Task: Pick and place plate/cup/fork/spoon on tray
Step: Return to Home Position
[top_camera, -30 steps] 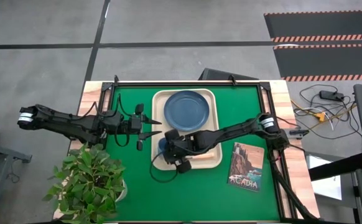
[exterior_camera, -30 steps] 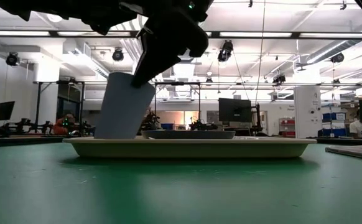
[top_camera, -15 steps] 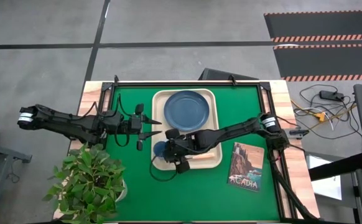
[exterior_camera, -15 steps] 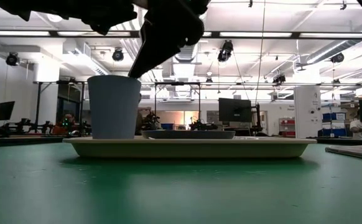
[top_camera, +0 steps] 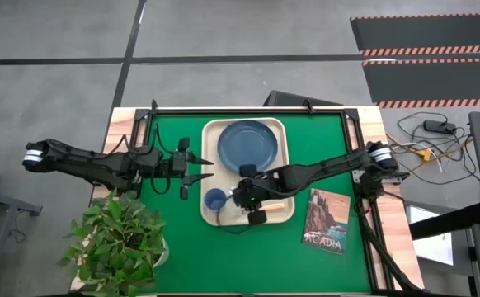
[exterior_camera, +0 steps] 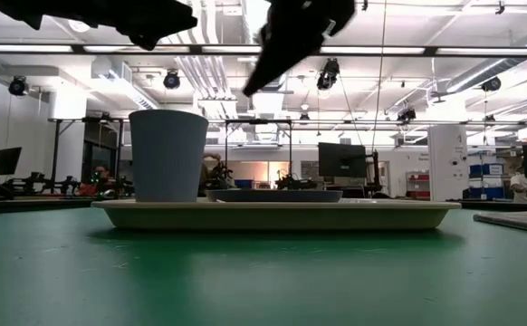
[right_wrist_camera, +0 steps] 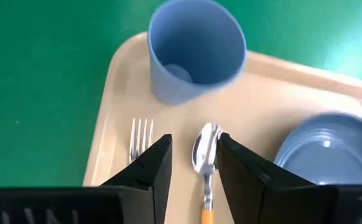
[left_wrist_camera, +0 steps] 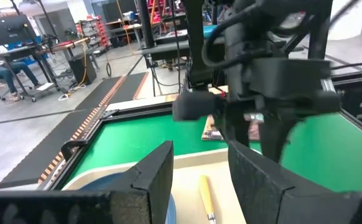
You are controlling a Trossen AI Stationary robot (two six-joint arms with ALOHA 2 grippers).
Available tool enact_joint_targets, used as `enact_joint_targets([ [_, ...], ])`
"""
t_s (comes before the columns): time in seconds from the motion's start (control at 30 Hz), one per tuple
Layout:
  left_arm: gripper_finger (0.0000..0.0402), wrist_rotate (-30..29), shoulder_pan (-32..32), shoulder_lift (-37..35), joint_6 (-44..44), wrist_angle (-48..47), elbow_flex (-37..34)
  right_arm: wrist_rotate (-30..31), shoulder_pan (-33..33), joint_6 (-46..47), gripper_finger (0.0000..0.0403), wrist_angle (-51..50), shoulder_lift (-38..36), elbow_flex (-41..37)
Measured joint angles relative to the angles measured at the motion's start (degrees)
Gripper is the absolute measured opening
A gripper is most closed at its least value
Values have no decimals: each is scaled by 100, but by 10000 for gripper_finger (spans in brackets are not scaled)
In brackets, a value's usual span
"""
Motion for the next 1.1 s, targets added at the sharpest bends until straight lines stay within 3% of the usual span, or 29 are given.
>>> enact_joint_targets([
  [0.17, 136, -2, 0, 9, -1, -262, 0, 3, 65, 342, 101, 810, -797, -1298],
  [0.37, 136, -345, 0, 26, -65, -731, 0, 4, 199, 1066, 76, 1072, -1758, -2579],
  [0.6, 136, -1057, 2, 28, -750, -1505, 0, -5, 385, 1847, 57, 1382, -2692, -3875],
  [0.8, 136, -1123, 2, 28, -1569, -2121, 0, -3, 458, 2352, 57, 1579, -3118, -4696],
  [0.93, 136, -1136, 0, 28, -1854, -2545, -1, 0, 458, 1986, 57, 2385, -3198, -5199],
  [1.1, 136, -829, -2, 7, -1507, -2659, -9, -7, 362, 861, 57, 3929, -3330, -5798],
])
